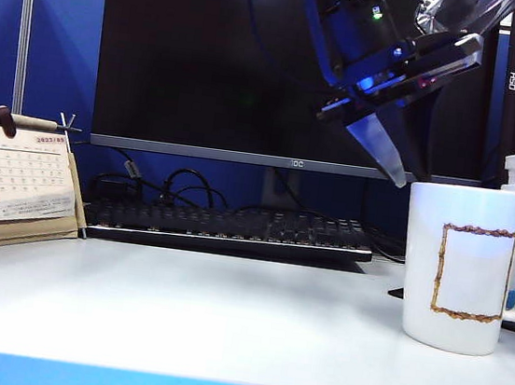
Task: Swap the positions of the transparent plastic cup and the white ceramic cup.
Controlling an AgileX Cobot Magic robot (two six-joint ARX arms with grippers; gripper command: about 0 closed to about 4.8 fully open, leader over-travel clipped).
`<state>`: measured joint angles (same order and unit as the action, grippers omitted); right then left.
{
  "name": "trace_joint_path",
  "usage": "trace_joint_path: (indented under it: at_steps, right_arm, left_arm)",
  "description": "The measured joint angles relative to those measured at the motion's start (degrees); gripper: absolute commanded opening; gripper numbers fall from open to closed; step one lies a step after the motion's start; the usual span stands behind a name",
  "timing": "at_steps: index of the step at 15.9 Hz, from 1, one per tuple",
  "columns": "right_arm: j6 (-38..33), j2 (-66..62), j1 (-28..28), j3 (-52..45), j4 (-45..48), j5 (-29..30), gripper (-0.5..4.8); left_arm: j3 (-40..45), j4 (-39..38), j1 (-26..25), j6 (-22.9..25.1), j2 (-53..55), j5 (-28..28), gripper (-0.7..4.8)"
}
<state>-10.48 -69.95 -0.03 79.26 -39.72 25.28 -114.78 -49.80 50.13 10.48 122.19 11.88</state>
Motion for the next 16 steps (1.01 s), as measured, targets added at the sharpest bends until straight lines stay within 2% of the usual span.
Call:
trace_joint_path:
  at_steps: [1,2,3,4,7,8,10,13,16]
  right_arm:
    - [0.02,0.00,0.00,0.00,-0.02,0.00,-0.05]
    - [0.00,0.00,0.00,0.00,-0.02,0.02,-0.05]
    - [0.02,-0.02,0.07,0.00,0.00,0.04,-0.05]
    - [0.02,-0.04,0.09,-0.02,0.26,0.15,-0.05]
    - [-0.42,-0.02,0.11,0.00,2.71,1.81,-0.05]
    - [-0.42,-0.04,0.11,-0.02,2.71,1.79,-0.05]
    - [-0.44,-0.07,0.13,-0.02,2.69,1.84,-0.05]
    - [-0.44,-0.79,0.28,0.07,2.75,5.25,-0.05]
    - [-0.48,-4.00,6.95,-0.09,2.71,7.32,-0.05]
  left_arm:
    - [-0.11,-0.50,0.00,0.00,0.00,-1.99,2.95]
    - [-0.20,-1.16,0.00,0.02,-0.07,-4.72,3.15]
    - [-0.55,-3.98,-0.28,0.26,-0.63,-7.80,3.15]
    - [-0.55,-6.45,-1.27,0.37,-1.20,-8.31,3.15]
    - [-0.44,-7.89,-7.32,-1.81,-3.87,-7.26,3.14]
    - [-0.44,-6.49,-9.77,-3.26,-5.53,-3.39,3.15]
    - [-0.74,-2.62,-11.87,-5.60,-6.99,0.00,3.15]
    - [-0.66,-5.60,-14.40,-5.22,-7.54,-0.66,3.15]
    - [-0.61,-5.99,-19.98,-5.35,-14.82,-2.75,3.14]
